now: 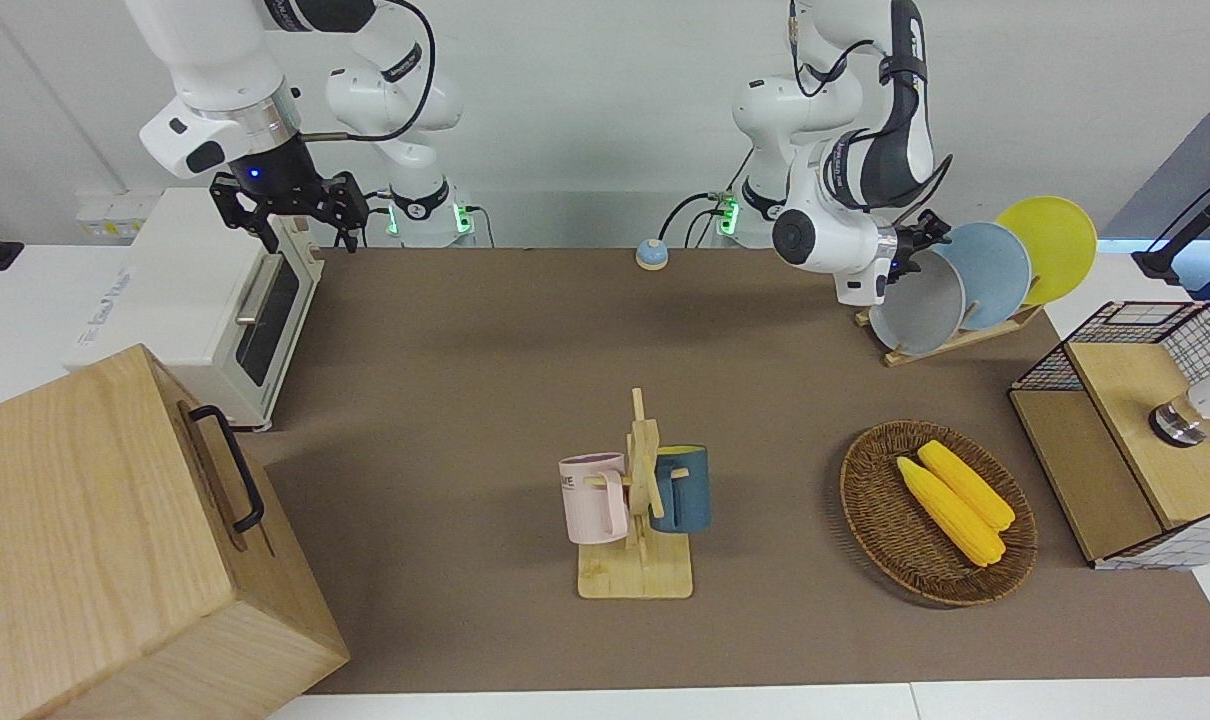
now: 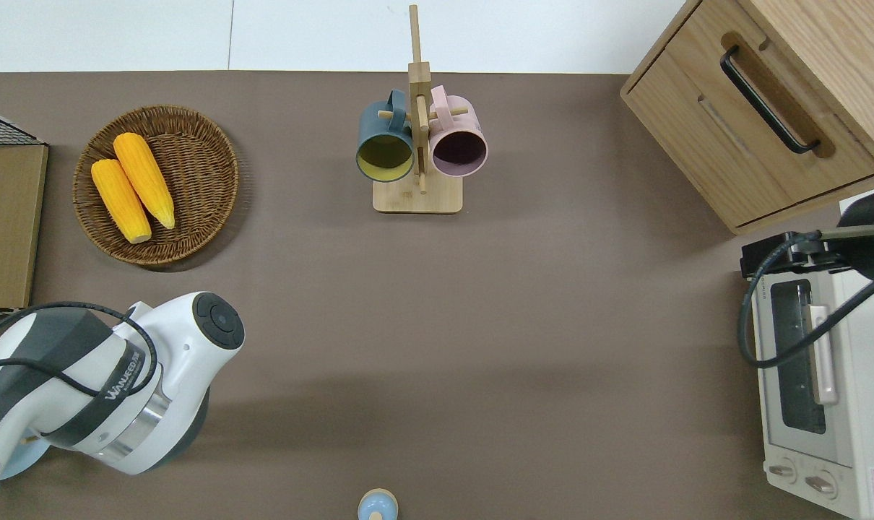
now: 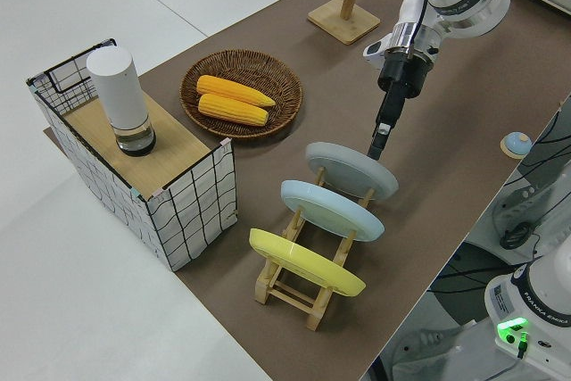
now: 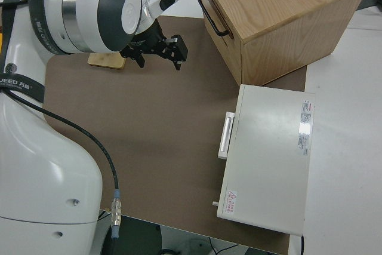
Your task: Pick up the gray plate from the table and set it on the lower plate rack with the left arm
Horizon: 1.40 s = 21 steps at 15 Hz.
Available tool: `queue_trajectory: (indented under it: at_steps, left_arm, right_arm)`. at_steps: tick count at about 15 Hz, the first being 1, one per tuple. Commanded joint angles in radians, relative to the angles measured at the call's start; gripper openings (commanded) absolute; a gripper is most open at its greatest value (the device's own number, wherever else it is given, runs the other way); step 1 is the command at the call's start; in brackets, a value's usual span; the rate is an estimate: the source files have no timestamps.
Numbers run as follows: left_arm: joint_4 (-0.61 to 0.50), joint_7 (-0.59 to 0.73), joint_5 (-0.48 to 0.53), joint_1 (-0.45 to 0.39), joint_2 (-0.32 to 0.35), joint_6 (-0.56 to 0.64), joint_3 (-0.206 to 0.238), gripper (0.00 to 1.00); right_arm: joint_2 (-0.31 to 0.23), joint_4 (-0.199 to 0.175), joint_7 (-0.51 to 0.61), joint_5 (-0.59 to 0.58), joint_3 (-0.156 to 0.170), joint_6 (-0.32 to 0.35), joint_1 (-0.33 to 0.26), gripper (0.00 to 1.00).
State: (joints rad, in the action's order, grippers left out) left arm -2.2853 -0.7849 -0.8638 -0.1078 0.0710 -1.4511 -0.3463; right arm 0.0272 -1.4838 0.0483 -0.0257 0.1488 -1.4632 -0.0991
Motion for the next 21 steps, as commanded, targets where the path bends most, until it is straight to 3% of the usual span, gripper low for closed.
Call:
queue_trajectory:
  at_steps: [1, 9, 12, 21]
  left_arm:
    - [0.007, -0.017, -0.014, 0.016, 0.012, 0.011, 0.003, 1.0]
    - [0.286, 0.123, 0.152, 0.016, 0.021, 0.066, -0.02, 1.0]
    - [0.426, 0.177, 0.293, 0.016, 0.019, 0.113, -0.02, 1.0]
    - [0.636, 0.231, 0.693, 0.002, 0.006, 0.136, -0.006, 1.0]
  right_arm:
    - [0.002, 0.005, 0.004, 0.004, 0.003, 0.006, -0.002, 0.983]
    - [0.002, 0.005, 0.004, 0.004, 0.003, 0.006, -0.002, 0.983]
    - [0.002, 0.005, 0.004, 0.004, 0.003, 0.006, -0.002, 0.983]
    - [0.002, 0.005, 0.004, 0.004, 0.003, 0.006, -0.002, 0.983]
